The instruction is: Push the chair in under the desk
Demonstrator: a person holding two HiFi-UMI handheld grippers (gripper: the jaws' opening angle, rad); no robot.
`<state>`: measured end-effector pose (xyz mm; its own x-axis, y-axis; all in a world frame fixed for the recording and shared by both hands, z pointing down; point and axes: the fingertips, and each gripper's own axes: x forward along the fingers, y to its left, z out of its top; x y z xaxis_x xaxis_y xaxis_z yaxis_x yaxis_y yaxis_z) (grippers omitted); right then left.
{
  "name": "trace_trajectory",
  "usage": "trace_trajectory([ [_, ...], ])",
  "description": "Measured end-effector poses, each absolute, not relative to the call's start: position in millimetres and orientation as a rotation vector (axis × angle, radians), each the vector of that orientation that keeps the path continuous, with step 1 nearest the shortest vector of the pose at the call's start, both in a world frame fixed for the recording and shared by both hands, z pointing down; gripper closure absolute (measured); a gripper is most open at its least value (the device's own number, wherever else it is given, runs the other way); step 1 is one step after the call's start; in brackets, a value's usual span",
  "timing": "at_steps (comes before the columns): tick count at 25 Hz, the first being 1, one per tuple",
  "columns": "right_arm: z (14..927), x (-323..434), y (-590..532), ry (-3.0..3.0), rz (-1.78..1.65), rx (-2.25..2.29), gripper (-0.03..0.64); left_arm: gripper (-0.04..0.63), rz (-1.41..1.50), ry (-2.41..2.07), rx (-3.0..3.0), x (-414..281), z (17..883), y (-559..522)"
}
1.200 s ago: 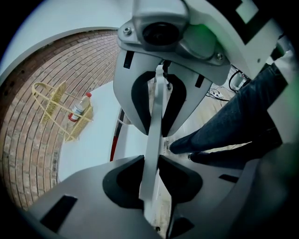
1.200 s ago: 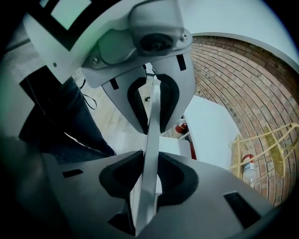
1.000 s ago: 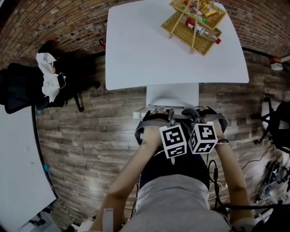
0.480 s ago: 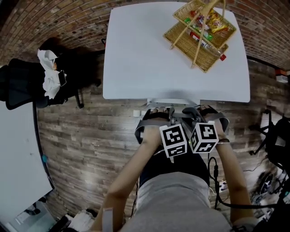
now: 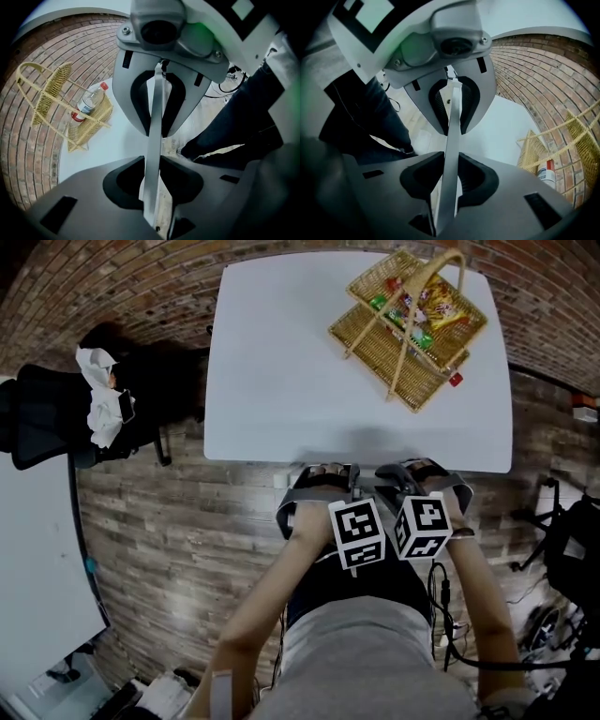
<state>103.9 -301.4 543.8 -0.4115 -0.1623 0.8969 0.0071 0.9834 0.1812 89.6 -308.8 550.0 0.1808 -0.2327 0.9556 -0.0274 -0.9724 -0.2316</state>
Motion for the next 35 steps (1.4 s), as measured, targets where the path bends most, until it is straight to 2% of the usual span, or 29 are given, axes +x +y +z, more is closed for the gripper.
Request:
trace_trajectory([
  [10, 543.4, 105.3, -302.3, -1.995, -0.204, 0.163, 0.517, 0.486, -1.827, 0.304, -2.27, 90.2, 549.7, -308.5],
  [14, 543.7, 104.2, -300.7, -1.987, -0.215, 0.201, 0.509, 0.446, -1.762, 0.416, -2.361, 86.7, 547.7, -310.2],
  [15, 543.0, 101.9, -300.8, -1.994, -0.207, 0.212, 0.498, 0.442, -1.749, 0.442, -2.395, 85.1, 546.8, -311.3],
  [17, 538.8, 93.9, -300.7, -2.029, -0.173, 0.234, 0.417, 0.423, -1.716, 0.476, -2.444, 82.3, 543.9, -313.2],
  [31, 472.8, 75.5, -316.3, -2.239, -0.101, 0.523, 0.416, 0.411, -1.354, 0.758, -2.733, 67.8, 478.7, -324.6],
  [35, 436.1, 76.8, -332.0, -2.393, 0.027, 0.736, 0.437, 0.44, -1.172, 0.878, -2.838, 65.8, 444.2, -341.7],
])
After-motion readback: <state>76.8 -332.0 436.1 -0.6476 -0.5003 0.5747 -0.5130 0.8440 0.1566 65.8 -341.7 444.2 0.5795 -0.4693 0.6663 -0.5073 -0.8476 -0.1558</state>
